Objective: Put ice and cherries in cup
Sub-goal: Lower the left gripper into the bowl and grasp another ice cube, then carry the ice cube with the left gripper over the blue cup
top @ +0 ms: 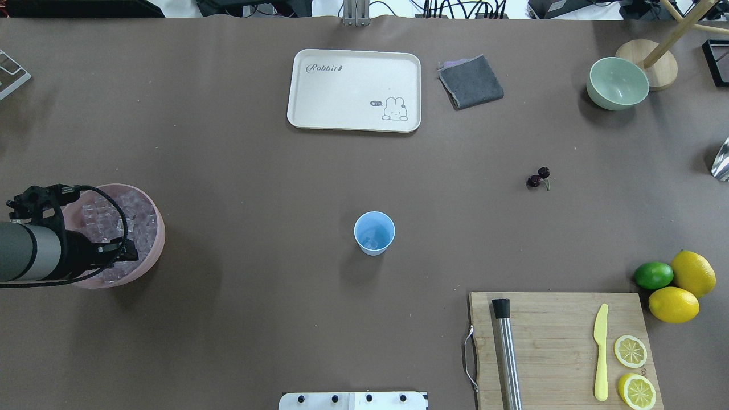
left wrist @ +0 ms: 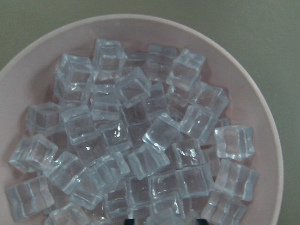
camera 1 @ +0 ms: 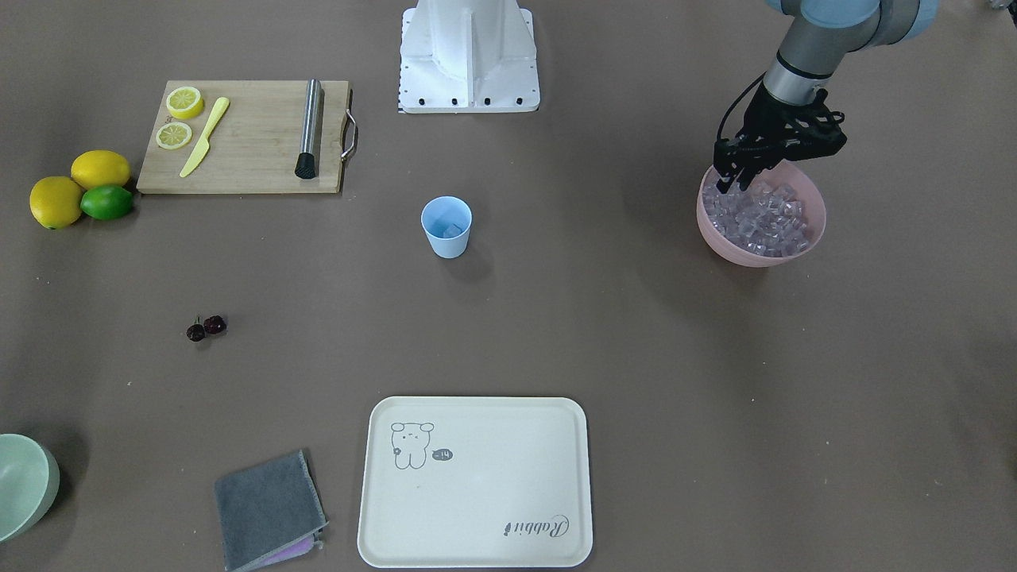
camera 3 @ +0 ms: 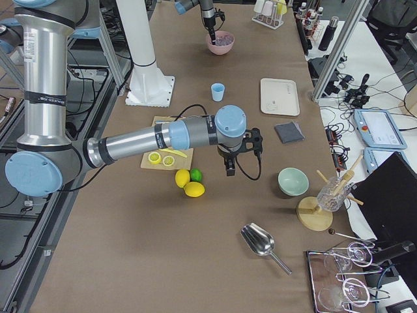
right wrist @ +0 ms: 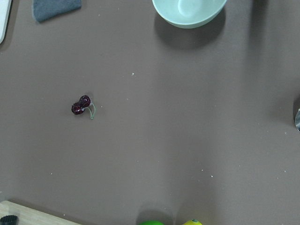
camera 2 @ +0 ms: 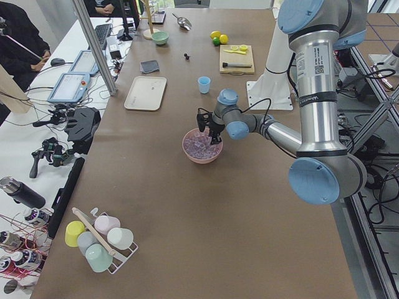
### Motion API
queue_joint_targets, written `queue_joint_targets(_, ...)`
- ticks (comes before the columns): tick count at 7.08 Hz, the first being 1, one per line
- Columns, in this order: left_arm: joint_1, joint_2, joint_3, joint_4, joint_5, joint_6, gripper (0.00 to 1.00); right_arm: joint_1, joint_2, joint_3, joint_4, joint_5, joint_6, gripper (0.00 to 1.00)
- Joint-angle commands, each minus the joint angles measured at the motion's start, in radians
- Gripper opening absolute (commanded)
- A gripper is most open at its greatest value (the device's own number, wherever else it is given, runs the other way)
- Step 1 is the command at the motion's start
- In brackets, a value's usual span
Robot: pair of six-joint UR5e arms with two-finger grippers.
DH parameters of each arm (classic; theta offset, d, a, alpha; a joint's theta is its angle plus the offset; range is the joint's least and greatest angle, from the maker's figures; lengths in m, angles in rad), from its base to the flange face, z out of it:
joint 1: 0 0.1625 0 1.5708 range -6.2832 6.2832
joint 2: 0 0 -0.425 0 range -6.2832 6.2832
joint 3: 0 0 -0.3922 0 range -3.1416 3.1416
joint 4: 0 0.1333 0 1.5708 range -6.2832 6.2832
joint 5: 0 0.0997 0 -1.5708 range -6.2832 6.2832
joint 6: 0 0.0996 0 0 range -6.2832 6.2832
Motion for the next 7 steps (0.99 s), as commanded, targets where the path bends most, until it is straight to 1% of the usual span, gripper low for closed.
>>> queue_joint_targets(1, -0.003, -0.005, 0.0, 0.001, -0.02, 0.001, 0.18, 0.0, 0.0, 0.0, 0.0, 0.0, 0.0, 1.0)
queue_joint_targets(2, -0.011, -0.002, -0.003, 0.001, -0.028, 0.003, 0.0, 0.0, 0.0, 0.0, 0.0, 0.002, 0.002, 1.0)
queue_joint_targets(3, -0.029, 0.009, -0.016, 0.001, -0.057, 0.039, 0.0, 0.0, 0.002, 0.002, 0.0, 0.002, 0.002, 1.0)
queue_joint_targets(5, -0.144, 0.007, -0.039, 0.006, -0.141, 0.059, 0.0, 0.002, 0.0, 0.006, 0.0, 0.002, 0.002, 1.0)
queue_joint_targets(7, -0.196, -0.005, -0.071, 0.007, -0.129, 0.056, 0.0, 0.0, 0.002, 0.008, 0.0, 0.005, 0.002, 1.0)
